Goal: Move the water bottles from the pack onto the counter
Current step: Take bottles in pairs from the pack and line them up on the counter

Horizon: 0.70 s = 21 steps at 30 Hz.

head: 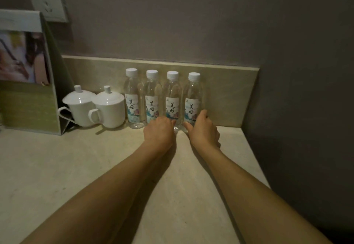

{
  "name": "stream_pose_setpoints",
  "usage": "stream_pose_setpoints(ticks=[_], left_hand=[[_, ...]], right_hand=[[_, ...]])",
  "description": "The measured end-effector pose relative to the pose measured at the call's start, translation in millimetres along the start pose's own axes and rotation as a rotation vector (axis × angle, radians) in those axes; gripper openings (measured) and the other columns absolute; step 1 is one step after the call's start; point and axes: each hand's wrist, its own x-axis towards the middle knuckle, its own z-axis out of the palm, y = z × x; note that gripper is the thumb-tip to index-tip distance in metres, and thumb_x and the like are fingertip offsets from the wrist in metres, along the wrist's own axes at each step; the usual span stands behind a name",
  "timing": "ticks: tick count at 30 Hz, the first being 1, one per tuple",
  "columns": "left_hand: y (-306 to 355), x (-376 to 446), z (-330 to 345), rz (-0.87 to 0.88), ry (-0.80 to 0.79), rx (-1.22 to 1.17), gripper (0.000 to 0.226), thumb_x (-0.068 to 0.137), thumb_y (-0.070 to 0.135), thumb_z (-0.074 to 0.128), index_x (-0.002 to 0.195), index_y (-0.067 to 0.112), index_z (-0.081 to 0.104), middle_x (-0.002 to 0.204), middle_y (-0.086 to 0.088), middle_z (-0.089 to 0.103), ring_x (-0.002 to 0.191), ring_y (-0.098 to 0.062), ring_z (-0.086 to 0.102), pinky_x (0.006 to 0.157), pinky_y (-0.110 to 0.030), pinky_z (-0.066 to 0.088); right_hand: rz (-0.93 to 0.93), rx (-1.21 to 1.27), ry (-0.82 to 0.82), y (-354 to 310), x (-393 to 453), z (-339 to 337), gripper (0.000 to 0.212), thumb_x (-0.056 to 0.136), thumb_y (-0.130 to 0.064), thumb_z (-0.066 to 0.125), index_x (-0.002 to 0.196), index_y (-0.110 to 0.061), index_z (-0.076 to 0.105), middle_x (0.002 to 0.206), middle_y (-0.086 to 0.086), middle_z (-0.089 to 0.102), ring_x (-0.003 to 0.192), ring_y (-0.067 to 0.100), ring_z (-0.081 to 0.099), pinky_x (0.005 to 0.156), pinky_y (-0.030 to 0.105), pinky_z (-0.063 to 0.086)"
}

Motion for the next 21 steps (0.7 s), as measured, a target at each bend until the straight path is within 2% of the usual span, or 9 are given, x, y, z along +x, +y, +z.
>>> stream_pose_setpoints(ticks=[8, 12, 15, 18, 21], left_hand=[[0, -10, -12, 0.008, -0.061, -0.062, 0.04, 0.098, 0.04, 0.043, 0.113, 0.013, 0.068, 0.101, -0.014, 0.069, 0.094, -0.031, 0.065, 0.078, -0.038, 0.053], [-7, -25, -27, -0.025, -0.107, -0.141, 0.043, 0.093, 0.044, 0.051, 0.105, 0.006, 0.066, 0.099, -0.015, 0.068, 0.091, -0.032, 0.064, 0.079, -0.04, 0.056], [-15, -33, -41, -0.034, -0.162, -0.186, 0.043, 0.091, 0.046, 0.055, 0.1, 0.005, 0.065, 0.098, -0.014, 0.068, 0.09, -0.031, 0.064, 0.078, -0.038, 0.056], [-23, -44, -58, -0.031, -0.175, -0.222, 0.039, 0.09, 0.045, 0.055, 0.096, 0.007, 0.062, 0.1, -0.013, 0.067, 0.09, -0.03, 0.063, 0.074, -0.035, 0.053], [-26, -61, -75, -0.042, -0.164, -0.271, 0.042, 0.09, 0.043, 0.053, 0.11, 0.007, 0.062, 0.107, -0.014, 0.066, 0.097, -0.032, 0.062, 0.081, -0.039, 0.055]], right_hand=[[0.067, 0.062, -0.093, -4, 5, -5, 0.05, 0.085, -0.043, 0.068, 0.113, -0.013, 0.042, 0.123, 0.013, 0.061, 0.111, 0.036, 0.059, 0.084, 0.043, 0.046], [0.084, 0.156, -0.186, -6, -2, -11, 0.064, 0.079, -0.046, 0.073, 0.121, -0.011, 0.039, 0.13, 0.013, 0.057, 0.117, 0.036, 0.057, 0.09, 0.044, 0.047], [0.087, 0.174, -0.165, -9, -11, -18, 0.074, 0.077, -0.046, 0.075, 0.127, -0.007, 0.037, 0.135, 0.016, 0.051, 0.12, 0.037, 0.054, 0.093, 0.044, 0.046], [0.102, 0.169, -0.116, -14, -24, -27, 0.072, 0.081, -0.048, 0.071, 0.13, -0.007, 0.037, 0.136, 0.017, 0.047, 0.121, 0.037, 0.051, 0.092, 0.044, 0.044], [0.108, 0.176, -0.048, -18, -42, -39, 0.064, 0.085, -0.048, 0.065, 0.128, -0.007, 0.04, 0.133, 0.016, 0.05, 0.119, 0.037, 0.052, 0.09, 0.044, 0.044]])
